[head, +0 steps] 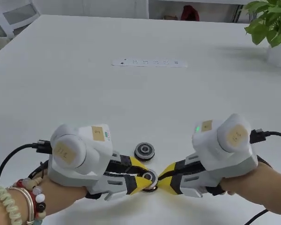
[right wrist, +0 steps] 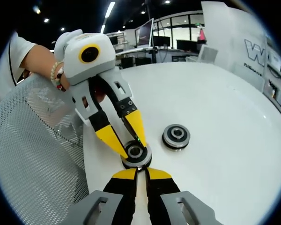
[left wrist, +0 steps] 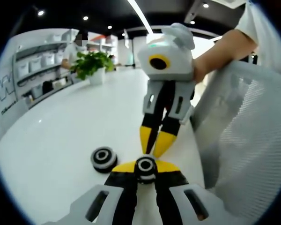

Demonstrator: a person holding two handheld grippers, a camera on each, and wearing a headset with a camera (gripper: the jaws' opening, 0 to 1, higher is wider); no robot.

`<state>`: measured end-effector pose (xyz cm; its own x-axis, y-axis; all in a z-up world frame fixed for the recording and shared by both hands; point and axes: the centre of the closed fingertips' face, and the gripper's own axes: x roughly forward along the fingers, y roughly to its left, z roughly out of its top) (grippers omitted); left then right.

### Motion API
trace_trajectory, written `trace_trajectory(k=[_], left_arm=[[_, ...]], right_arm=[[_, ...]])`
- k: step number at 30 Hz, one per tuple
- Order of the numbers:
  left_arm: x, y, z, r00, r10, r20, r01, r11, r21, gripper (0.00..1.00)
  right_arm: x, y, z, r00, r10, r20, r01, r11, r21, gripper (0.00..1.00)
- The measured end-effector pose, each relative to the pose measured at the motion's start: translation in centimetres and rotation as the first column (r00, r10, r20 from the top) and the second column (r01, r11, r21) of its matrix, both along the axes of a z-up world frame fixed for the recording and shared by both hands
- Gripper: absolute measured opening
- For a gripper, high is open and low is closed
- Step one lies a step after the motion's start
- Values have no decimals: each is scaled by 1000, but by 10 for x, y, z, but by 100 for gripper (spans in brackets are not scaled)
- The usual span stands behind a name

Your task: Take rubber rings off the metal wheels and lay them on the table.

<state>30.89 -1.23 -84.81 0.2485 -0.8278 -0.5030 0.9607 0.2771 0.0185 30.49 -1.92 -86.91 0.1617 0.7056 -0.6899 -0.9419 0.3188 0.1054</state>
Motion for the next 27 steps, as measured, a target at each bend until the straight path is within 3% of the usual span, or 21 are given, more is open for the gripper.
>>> trace_trajectory(k=[3, 10, 18, 20, 21, 27], left_arm=[[0, 0, 0, 1000, 0, 0, 0, 1000, -1, 15], [-1, 0, 0, 1000, -2, -1, 2, 1000, -6, 15], [0, 0, 0, 1000, 1, 1, -1, 1000, -4, 15], [0, 0, 0, 1000, 0, 2, 0, 1000, -3, 15], [0, 0, 0, 1000, 1, 2, -1, 1000, -3, 15], [0, 0, 0, 1000, 0, 4, 0, 1000, -3, 15]], right_arm=[[4, -2, 0, 1000, -24, 7, 24, 1000, -4, 10], [-2, 0, -1, 997, -39, -70, 42, 999, 32, 6], [-2, 1, -1, 999, -22, -31, 22, 1000, -5, 2], [2, -2, -3, 998, -57, -24, 56, 998, -24, 0], [1, 0, -2, 999, -33, -21, 33, 999, -14, 0], [4, -2, -2, 996, -74, -45, 73, 997, -14, 0]])
